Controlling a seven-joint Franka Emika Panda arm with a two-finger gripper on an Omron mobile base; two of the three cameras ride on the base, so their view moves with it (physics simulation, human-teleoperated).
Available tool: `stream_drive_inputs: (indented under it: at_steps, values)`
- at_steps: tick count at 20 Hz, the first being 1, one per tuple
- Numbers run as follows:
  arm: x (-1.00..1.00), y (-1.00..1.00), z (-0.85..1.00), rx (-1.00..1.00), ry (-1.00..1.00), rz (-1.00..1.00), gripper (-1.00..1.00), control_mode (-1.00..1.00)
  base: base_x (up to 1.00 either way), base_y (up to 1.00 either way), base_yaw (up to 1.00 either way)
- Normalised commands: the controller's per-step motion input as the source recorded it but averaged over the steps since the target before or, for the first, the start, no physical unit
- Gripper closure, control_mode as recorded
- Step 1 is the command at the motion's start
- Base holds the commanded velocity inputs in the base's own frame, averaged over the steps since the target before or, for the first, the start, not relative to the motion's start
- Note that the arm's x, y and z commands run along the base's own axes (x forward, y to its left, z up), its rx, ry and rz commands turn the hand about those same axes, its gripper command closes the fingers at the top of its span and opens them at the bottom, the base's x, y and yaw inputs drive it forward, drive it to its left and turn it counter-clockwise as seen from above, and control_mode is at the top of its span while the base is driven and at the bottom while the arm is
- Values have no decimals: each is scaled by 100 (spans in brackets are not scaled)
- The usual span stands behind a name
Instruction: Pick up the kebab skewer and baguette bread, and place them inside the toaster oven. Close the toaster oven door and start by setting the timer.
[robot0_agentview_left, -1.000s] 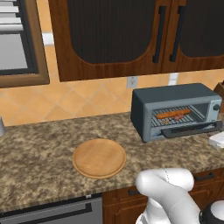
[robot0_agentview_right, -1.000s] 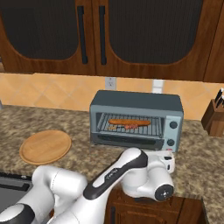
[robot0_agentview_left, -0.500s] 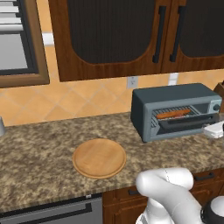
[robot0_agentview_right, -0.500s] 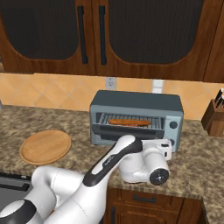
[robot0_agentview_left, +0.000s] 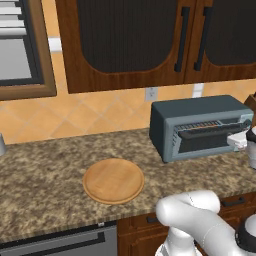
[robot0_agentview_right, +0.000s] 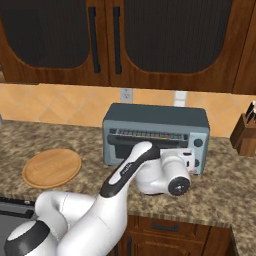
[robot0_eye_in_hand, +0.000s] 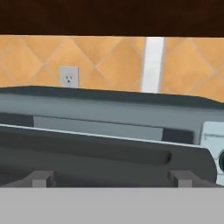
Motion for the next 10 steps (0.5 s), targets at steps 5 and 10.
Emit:
stream_drive_inputs:
  at_steps: [5,10]
  values:
    - [42,23,0,0,0,0,-100,-100,0,0,0]
    - [37,24,0,0,0,0,-100,-100,0,0,0]
